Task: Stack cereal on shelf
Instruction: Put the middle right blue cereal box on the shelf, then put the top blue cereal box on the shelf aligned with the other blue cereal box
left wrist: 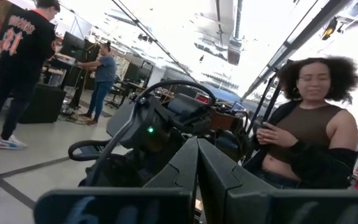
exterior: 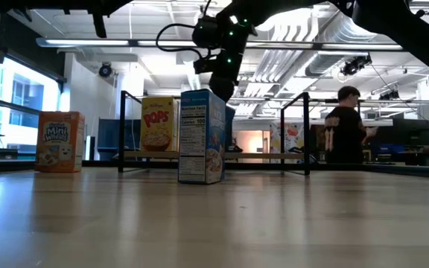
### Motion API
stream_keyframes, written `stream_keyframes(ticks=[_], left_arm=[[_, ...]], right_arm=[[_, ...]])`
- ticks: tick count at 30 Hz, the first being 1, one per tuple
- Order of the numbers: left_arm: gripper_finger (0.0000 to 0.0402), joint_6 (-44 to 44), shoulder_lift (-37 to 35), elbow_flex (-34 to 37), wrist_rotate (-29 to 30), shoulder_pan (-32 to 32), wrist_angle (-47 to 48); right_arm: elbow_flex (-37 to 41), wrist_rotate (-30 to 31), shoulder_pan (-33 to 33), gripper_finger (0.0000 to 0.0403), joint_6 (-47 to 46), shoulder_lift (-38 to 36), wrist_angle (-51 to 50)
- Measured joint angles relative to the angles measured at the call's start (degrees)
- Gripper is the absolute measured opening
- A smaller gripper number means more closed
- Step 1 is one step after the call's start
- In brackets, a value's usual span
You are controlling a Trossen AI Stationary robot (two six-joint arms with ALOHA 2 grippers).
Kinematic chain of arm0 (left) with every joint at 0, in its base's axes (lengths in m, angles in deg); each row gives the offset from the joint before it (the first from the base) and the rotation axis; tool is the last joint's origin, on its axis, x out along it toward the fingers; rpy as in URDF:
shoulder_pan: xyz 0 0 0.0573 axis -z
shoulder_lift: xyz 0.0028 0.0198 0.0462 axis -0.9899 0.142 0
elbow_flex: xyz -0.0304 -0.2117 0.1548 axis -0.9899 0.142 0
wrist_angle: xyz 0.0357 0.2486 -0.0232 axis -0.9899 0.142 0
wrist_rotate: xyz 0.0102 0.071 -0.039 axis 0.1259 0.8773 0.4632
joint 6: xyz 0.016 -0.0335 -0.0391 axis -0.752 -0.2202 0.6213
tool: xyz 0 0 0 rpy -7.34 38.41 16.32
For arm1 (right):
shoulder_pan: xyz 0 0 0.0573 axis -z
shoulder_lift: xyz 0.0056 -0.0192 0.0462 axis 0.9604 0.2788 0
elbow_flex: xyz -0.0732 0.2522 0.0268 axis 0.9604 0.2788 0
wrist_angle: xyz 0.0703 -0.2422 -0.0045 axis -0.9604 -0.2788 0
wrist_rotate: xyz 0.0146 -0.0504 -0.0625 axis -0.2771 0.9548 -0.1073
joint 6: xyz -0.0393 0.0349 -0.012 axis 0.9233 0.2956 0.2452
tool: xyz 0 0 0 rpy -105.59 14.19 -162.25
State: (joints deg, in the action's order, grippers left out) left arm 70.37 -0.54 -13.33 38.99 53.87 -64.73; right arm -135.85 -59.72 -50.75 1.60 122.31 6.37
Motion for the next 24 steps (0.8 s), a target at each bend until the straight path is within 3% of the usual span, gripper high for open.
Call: stream_keyframes(ticks=[7,24], left_arm=[[0.0001,0.0,0.0,0.0,0.0,0.0,0.0],[0.0,-0.5,0.0,0.0,0.0,0.0,0.0]], right_arm=[[0.0,0.0,0.1,0.0219,1.0,0.0,-0.9],[-6.5,0.0,2.4,0.0222,0.7,0.0,-1.6]])
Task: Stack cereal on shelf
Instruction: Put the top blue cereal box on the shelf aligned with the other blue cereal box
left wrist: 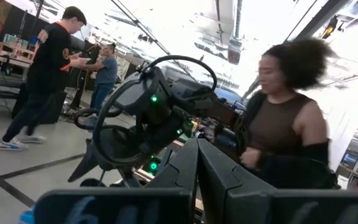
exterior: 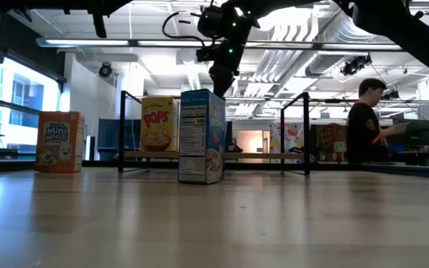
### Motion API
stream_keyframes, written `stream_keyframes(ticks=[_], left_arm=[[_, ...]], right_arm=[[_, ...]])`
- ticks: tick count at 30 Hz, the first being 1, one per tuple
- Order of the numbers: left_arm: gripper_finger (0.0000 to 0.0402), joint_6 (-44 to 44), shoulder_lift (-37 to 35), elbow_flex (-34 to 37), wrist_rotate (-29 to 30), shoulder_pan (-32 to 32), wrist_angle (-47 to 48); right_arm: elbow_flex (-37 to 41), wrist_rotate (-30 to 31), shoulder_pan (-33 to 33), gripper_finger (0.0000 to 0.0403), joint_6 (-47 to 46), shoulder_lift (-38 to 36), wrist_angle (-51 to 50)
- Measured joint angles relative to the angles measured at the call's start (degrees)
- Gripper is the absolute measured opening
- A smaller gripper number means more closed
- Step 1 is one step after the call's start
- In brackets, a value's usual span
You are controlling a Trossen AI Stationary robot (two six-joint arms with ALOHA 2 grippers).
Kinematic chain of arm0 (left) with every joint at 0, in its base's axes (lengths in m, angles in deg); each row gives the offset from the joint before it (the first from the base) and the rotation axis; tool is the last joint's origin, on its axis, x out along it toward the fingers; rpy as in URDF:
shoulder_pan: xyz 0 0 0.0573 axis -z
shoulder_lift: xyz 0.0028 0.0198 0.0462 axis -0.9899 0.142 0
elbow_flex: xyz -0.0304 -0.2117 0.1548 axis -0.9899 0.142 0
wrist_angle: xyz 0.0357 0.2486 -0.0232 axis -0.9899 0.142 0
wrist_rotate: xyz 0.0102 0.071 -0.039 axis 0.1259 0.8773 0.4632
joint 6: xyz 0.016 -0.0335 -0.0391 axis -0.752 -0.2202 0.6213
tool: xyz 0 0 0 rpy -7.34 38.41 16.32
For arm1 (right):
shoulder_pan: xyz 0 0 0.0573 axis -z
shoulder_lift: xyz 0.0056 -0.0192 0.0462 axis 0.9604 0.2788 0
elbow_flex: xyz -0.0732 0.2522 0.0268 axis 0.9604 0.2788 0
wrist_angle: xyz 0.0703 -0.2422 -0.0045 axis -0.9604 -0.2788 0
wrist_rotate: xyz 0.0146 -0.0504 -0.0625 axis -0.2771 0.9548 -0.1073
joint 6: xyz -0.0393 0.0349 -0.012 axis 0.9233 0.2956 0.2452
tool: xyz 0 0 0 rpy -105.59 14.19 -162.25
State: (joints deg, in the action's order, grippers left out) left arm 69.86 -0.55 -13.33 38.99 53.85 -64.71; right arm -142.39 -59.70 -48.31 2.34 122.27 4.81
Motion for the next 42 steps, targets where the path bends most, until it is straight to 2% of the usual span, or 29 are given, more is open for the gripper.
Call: stream_keyframes(ticks=[3,13,15,21,24,27,33,37,40,42], left_arm=[[0.0001,0.0,0.0,0.0,0.0,0.0,0.0],[0.0,-0.4,0.0,0.0,0.0,0.0,0.0],[0.0001,-1.0,0.0,0.0,0.0,0.0,0.1],[0.0001,-1.1,0.0,0.0,0.0,0.0,0.1],[0.0001,-1.1,0.0,0.0,0.0,0.0,0.1],[0.0002,-1.1,0.0,0.0,0.0,0.0,0.1],[0.0005,-1.1,0.0,0.0,0.0,0.0,0.1],[0.0005,-1.1,0.0,0.0,0.0,0.0,0.1],[0.0005,-1.1,0.0,0.0,0.0,0.0,0.3],[0.0005,-1.1,0.0,0.0,0.0,0.0,0.3]], right_arm=[[0.0,-0.3,0.3,0.0222,-1.5,0.0,-0.3],[0.0,-7.1,1.8,0.0222,-2.1,-3.5,-0.9],[0.0,-11.1,2.8,0.0222,-4.4,-4.9,-1.9],[1.6,-30.0,4.5,0.0222,-11.2,-7.1,-7.7],[3.3,-36.3,2.4,0.0222,-11.8,-7.2,-11.5],[6.4,-39.6,-1.7,0.0222,-12.1,-7.7,-13.1],[19.5,-42.9,-12.3,0.0222,-13.6,-12.7,-7.8],[33.9,-42.6,-18.0,0.0222,-20.8,-20.3,4.7],[45.2,-37.3,-21.4,0.0222,-32.1,-27.1,18.0],[51.3,-30.9,-23.5,0.0222,-43.3,-31.1,26.2]])
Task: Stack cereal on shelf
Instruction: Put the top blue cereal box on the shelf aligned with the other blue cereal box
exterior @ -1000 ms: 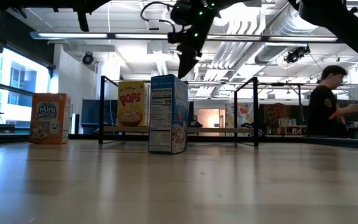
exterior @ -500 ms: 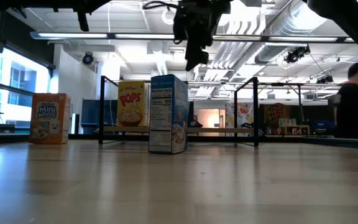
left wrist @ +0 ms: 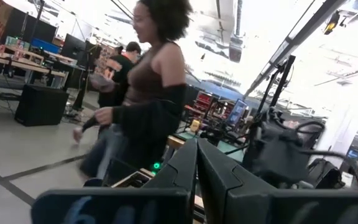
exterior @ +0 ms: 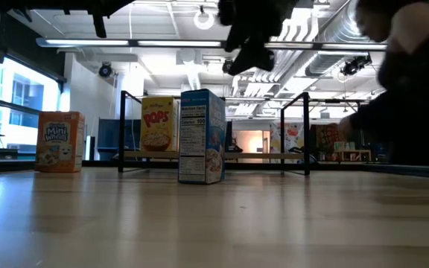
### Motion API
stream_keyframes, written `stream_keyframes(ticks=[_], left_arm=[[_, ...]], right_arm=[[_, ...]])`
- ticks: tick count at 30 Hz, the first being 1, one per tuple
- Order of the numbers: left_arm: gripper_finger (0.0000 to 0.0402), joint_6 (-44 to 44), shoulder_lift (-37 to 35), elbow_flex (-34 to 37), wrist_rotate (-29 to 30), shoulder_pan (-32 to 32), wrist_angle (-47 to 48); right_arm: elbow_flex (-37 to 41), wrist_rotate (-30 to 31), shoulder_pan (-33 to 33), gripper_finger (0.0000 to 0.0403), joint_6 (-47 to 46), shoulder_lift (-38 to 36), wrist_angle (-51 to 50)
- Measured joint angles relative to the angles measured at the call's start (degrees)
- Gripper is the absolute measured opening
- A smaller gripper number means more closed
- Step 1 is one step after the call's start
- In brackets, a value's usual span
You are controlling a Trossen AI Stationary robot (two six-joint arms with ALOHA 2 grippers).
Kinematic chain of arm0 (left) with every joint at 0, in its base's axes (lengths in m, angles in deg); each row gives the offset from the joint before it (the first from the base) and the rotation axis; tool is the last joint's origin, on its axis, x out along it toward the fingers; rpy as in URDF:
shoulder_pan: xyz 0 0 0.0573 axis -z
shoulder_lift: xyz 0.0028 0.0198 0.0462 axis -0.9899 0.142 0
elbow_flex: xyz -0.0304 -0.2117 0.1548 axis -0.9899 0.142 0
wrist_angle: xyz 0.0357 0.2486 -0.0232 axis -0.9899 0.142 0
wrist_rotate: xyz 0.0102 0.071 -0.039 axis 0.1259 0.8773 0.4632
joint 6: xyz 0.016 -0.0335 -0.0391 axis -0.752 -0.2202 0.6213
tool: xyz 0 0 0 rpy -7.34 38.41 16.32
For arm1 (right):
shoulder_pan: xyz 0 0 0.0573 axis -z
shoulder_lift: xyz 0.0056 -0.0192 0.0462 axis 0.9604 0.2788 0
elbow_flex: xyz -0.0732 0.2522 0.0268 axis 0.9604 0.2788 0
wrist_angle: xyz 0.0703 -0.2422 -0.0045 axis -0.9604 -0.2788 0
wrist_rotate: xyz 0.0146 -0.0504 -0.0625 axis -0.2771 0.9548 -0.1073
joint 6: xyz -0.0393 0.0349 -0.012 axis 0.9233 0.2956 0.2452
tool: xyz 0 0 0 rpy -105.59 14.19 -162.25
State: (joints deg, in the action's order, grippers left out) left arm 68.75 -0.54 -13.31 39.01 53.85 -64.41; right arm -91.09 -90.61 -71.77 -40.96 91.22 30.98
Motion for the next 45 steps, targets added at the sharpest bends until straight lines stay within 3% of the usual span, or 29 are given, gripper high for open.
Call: stream_keyframes(ticks=[5,8,12,21,29,32,45], left_arm=[[0.0005,-0.4,0.0,0.0,0.0,0.0,0.0],[0.0006,-2.0,0.0,0.0,0.0,0.0,0.0],[0.0006,-4.9,0.0,0.0,0.0,0.0,0.0],[0.0006,-3.5,0.0,0.0,0.0,-0.1,0.1],[0.0006,-1.0,0.0,0.0,0.0,-0.1,0.2],[0.0006,-0.9,0.0,0.0,0.0,-0.1,0.2],[0.0006,-1.9,0.0,0.0,0.0,-0.1,0.2]], right_arm=[[7.2,10.3,-3.0,0.0222,-40.5,-5.1,12.3],[7.6,12.9,-4.3,0.0222,-53.1,-5.3,15.8],[3.1,13.4,-5.5,0.0222,-58.6,-3.1,11.3],[-17.2,23.2,-7.1,0.0222,-70.1,8.4,-17.2],[-32.8,25.1,-6.9,0.0222,-74.8,19.5,-27.8],[-35.4,25.0,-6.9,0.0222,-78.9,22.2,-31.9],[-36.0,27.5,-7.4,0.0222,-85.5,27.5,-31.4]])
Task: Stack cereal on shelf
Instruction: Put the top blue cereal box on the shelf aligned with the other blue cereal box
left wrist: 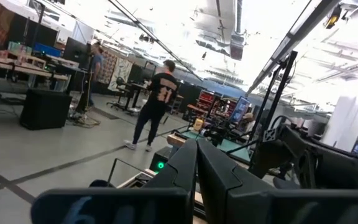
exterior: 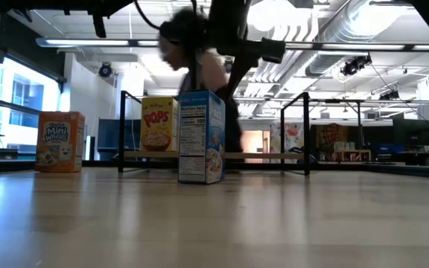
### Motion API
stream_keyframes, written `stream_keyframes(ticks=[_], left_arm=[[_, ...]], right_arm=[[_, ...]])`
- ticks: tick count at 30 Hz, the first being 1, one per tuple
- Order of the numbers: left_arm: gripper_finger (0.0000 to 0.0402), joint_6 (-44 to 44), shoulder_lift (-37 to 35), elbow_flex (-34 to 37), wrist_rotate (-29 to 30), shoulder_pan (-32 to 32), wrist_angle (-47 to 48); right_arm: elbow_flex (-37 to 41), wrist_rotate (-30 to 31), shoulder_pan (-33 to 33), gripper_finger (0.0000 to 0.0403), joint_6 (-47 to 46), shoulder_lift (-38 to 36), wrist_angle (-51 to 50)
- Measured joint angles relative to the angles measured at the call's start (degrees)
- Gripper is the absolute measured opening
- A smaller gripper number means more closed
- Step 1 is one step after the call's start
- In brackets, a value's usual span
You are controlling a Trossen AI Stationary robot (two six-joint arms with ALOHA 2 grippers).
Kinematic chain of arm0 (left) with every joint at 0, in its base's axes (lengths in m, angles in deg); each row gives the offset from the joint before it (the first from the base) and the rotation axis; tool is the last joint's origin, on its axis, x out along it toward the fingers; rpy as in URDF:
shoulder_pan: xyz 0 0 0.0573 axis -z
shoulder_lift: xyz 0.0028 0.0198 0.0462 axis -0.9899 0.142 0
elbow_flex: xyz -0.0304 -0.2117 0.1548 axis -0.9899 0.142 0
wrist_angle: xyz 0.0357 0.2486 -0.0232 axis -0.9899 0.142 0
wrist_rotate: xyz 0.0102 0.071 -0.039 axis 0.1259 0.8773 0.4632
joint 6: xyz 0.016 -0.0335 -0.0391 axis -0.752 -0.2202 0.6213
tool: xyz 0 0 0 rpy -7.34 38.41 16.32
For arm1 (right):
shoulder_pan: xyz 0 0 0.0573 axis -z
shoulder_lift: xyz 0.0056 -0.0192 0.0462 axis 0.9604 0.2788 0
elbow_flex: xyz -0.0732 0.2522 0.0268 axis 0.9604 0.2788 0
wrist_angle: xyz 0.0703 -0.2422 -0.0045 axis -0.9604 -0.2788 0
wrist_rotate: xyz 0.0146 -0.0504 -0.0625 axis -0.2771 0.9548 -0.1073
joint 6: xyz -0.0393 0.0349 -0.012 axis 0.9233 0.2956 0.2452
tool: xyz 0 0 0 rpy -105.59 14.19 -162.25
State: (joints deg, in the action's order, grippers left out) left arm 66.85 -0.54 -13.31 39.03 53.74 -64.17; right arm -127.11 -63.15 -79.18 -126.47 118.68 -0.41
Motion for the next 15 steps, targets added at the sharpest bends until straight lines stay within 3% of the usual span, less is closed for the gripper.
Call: stream_keyframes(ticks=[15], left_arm=[[0.0006,-0.2,0.5,0.0,0.3,0.0,-0.1]], right_arm=[[0.0,-1.9,0.0,0.0222,0.7,2.7,1.3]])
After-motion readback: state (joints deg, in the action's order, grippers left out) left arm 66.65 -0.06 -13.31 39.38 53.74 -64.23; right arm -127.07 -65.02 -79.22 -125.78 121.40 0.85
